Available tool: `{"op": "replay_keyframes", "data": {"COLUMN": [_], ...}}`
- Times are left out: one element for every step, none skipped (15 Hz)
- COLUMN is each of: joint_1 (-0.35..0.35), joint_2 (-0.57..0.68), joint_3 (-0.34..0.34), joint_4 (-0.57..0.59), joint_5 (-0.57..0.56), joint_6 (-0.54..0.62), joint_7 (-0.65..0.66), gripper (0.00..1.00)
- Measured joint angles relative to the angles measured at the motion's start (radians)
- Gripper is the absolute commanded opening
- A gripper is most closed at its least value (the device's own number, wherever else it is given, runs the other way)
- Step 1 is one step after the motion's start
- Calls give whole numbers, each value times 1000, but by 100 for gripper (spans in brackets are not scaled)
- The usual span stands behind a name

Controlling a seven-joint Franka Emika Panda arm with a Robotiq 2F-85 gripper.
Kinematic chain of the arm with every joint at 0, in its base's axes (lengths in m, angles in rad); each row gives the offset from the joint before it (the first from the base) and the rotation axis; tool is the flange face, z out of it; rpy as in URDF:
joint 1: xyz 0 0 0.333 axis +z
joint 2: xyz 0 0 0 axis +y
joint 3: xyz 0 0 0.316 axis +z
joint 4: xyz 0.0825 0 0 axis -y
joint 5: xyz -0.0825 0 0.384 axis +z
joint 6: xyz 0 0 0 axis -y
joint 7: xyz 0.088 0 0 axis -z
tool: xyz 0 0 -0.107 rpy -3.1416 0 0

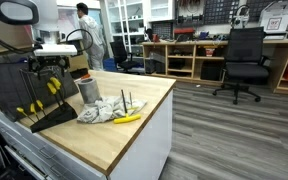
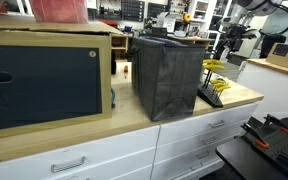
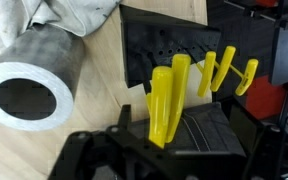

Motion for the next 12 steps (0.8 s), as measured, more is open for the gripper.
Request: {"op": "replay_keyframes", "data": {"joint_1": [3,6,9,13,16,19,21,22,23,24,24,25], "joint_2": [-6,-12,-21,-30,-39,-50,-60,-71,-81,-89,-96,-102], "joint_3": [2,4,6,7,8,9,9,9,9,9,9,9], "joint_4": [-2,-5,-9,-13,-17,-22,-26,-31,-37,-43,-49,-57], "joint_5": [-12,-26,-39,-51,-61,-70,-77,-82,-90,-96,-105,-116], "joint_6": [1,1,1,0,-2,-6,-12,-16,-23,-33,-41,-48], "joint_7": [21,46,71,95,116,135,148,156,167,173,181,187], "gripper": [100,100,100,100,100,100,100,100,100,100,100,100]}}
